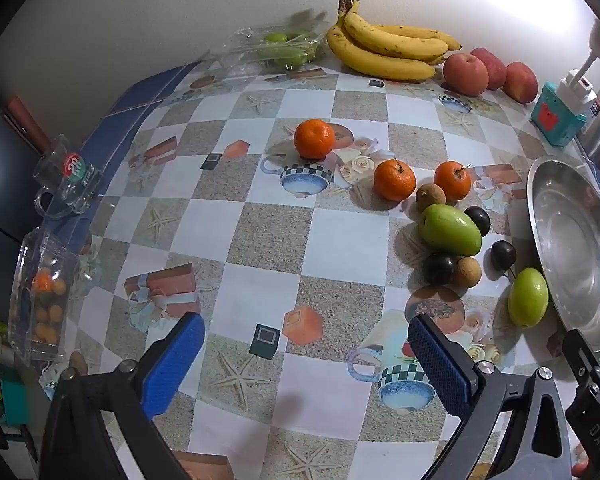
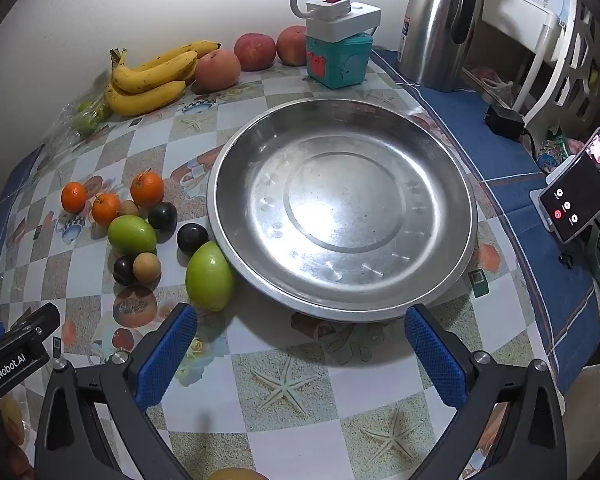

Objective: Organize fruits

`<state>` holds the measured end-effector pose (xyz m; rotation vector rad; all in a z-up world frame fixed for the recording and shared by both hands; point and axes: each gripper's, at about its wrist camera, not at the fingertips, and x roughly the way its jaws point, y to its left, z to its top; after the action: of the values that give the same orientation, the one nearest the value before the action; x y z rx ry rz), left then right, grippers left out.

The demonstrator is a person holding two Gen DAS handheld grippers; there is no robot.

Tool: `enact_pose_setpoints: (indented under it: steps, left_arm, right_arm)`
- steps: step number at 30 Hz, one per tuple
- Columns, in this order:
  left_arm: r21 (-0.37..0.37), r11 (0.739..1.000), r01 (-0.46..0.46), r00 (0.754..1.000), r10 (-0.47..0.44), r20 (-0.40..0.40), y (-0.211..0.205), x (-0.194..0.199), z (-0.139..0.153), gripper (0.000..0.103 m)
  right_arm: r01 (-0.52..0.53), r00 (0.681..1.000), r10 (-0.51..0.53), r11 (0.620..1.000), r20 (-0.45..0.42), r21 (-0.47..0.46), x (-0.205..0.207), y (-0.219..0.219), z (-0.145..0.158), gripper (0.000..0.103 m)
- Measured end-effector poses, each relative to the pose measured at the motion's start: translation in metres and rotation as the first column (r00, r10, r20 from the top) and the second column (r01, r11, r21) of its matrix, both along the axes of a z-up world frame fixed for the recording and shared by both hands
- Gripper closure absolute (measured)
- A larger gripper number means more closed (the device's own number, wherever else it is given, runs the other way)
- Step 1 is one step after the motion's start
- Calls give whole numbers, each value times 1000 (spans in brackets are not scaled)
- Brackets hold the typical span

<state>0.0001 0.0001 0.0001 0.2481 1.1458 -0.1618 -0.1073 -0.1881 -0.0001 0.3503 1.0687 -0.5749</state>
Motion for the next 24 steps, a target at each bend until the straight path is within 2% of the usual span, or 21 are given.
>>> enact_pose_setpoints:
  steps: [24]
  left_arm:
    - [5,1000,6,1000,-7,26,-1,-5,1,0]
  right_arm:
    - [-5,1000,5,1000,0,-6,0,0,1,0]
